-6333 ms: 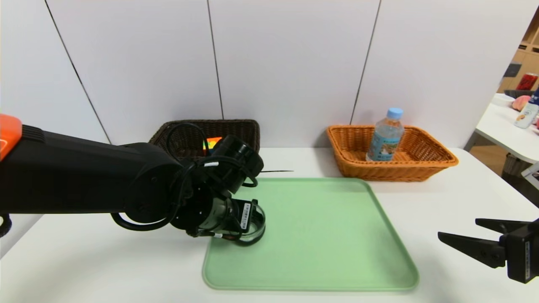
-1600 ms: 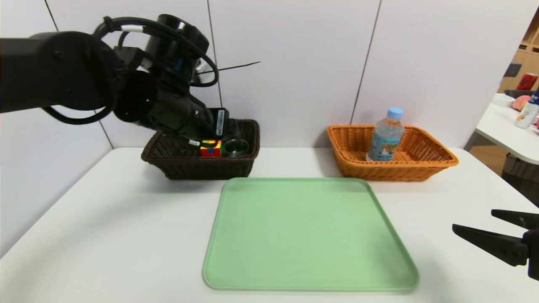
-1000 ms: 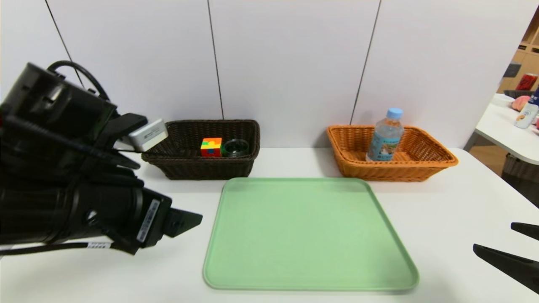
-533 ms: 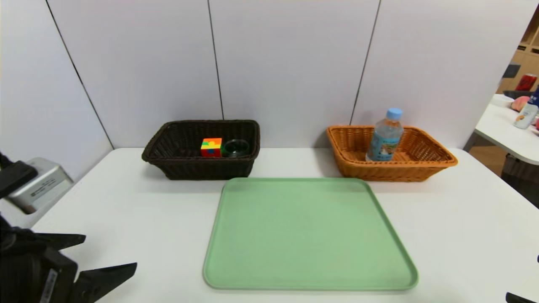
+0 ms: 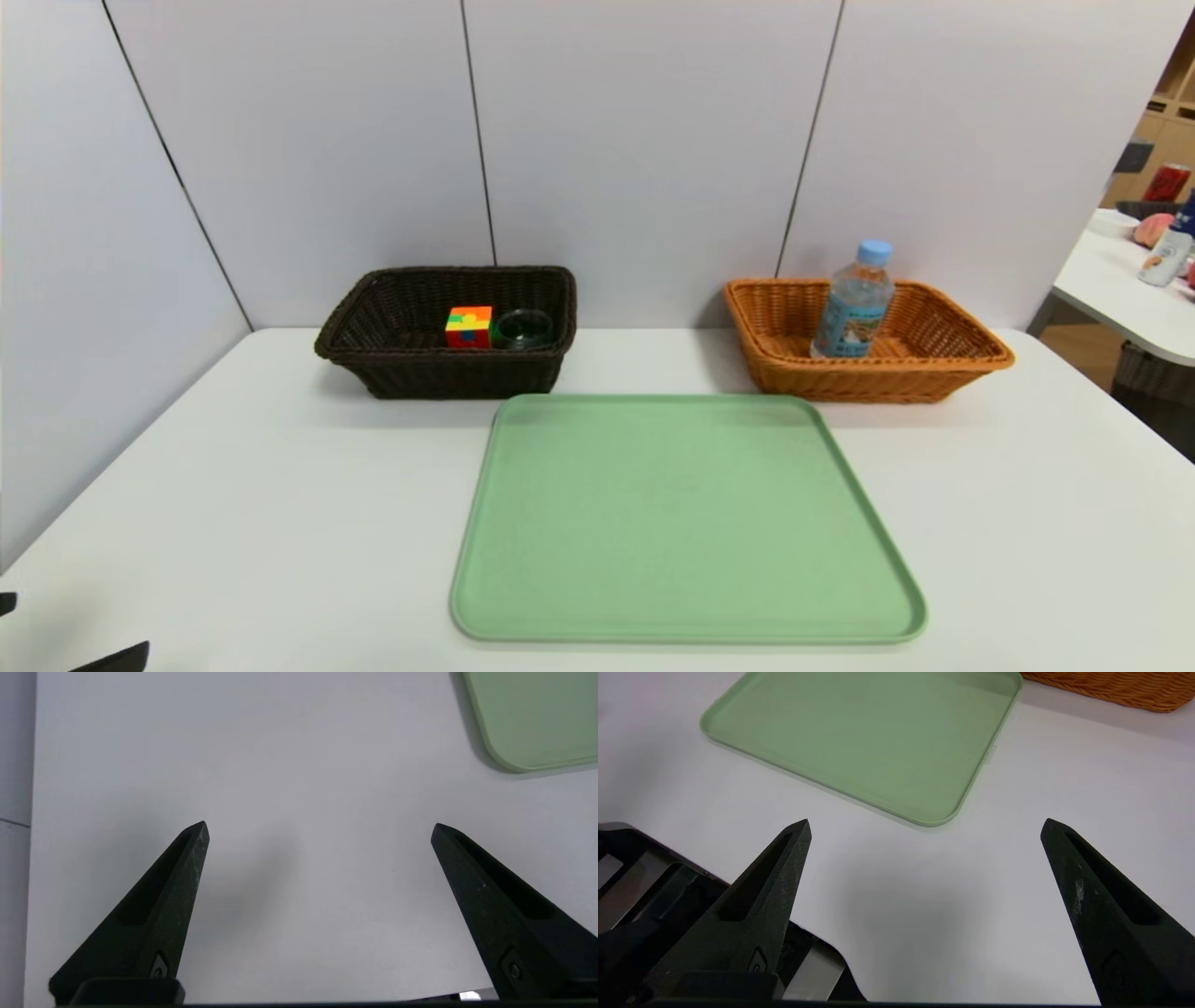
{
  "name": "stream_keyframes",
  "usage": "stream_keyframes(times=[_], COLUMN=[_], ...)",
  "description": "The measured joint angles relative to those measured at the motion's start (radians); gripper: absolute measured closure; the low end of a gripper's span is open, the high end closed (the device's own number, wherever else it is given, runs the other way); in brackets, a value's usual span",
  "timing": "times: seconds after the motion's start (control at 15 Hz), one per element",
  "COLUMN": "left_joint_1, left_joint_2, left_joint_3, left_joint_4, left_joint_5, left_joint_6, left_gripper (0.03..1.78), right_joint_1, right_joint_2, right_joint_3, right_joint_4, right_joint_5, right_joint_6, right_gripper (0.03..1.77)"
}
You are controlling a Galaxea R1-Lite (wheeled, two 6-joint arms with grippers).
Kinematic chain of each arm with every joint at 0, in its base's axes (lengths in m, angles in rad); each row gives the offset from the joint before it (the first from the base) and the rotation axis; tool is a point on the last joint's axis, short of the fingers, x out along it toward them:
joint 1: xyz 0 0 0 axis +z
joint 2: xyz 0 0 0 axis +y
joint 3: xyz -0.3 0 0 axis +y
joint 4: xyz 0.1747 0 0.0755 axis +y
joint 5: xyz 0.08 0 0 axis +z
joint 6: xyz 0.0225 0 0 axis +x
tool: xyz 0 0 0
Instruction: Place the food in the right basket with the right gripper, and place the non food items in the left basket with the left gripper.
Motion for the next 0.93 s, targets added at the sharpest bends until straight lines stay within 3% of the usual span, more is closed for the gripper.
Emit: stream_keyframes(times=[0.53,0.93], left_joint_1=[0.217,0.267], left_joint_2=[-0.223,-0.355], left_joint_3=[0.082,0.173], left_joint_4=[0.054,0.058], left_joint_5=[-0.001,-0.032], left_joint_6=[0.055,0.076], left_gripper=[0.12,0.12], right_joint_1=[0.014,-0.04], right_joint_2=[-0.114,-0.195], right_joint_3=[-0.016,-0.013], right_joint_4=[0.117,0.195], right_joint_5=[-0.009,0.0], right_joint_6=[0.004,0.006], right_gripper=[0.1,0.1])
